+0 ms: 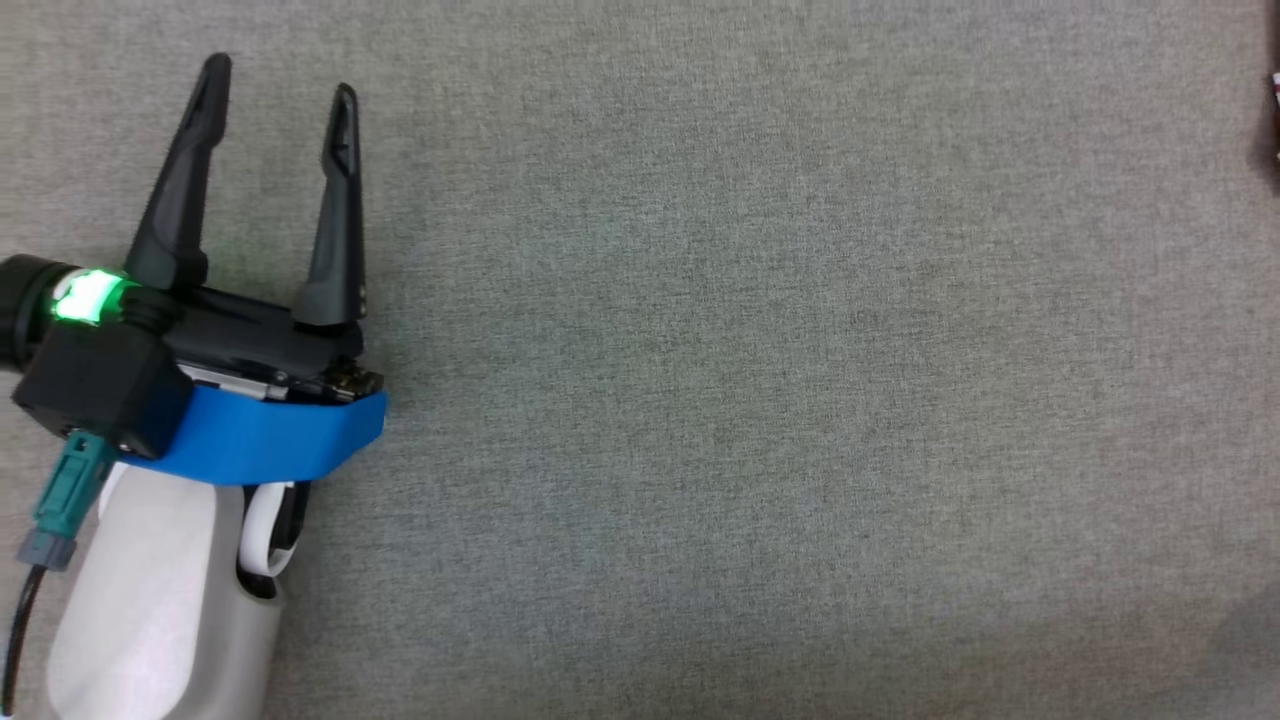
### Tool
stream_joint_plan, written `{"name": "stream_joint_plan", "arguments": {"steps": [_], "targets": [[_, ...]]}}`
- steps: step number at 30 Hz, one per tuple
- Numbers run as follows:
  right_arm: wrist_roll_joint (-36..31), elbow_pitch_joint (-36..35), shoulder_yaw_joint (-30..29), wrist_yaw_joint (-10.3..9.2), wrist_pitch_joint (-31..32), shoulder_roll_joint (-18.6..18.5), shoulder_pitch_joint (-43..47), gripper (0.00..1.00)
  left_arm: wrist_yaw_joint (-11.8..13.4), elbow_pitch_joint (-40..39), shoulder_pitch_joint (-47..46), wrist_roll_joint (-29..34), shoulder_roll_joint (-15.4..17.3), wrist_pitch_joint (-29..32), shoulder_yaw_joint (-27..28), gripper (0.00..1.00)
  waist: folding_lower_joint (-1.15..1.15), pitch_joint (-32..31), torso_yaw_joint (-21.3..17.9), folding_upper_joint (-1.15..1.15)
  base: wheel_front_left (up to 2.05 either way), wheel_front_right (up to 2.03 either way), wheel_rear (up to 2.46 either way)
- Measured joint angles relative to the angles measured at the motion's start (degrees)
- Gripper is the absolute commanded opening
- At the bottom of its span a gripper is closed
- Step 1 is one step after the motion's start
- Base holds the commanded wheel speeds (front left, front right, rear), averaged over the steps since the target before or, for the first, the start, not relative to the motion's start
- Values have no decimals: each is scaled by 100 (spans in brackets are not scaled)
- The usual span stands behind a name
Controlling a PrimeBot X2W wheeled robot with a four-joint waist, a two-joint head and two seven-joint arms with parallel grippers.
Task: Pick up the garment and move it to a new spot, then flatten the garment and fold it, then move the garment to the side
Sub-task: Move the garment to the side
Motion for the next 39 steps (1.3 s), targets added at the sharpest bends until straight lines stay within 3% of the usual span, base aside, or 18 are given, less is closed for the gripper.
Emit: {"name": "stream_joint_plan", "arguments": {"steps": [8, 14, 28, 33, 39], "targets": [[-43, -282, 129, -1, -533, 151, 300, 100, -7, 283, 105, -29, -183, -1, -47, 100, 0, -594, 210, 0, 0, 0, 0], [348, -581, 154, -2, -867, 1017, 933, 100, -8, 656, 567, -120, -319, 0, 75, 100, -1, -1351, 361, -1, 0, 0, 0], [1176, -1785, 207, -4, -1352, 2855, 3613, 100, 102, 1204, 2043, -203, -432, 0, 522, 100, -2, -3100, 405, -3, 0, 0, 0], [1140, -1914, 175, -4, -1603, 3371, 4140, 100, 103, 1305, 2395, -149, -497, 0, 564, 100, -2, -3481, 311, -3, 0, 0, 0], [1079, -2146, 7, -4, -1811, 3710, 4675, 100, 83, 1439, 2569, -102, -564, 0, 568, 100, -1, -3814, 280, -3, 0, 0, 0]]}}
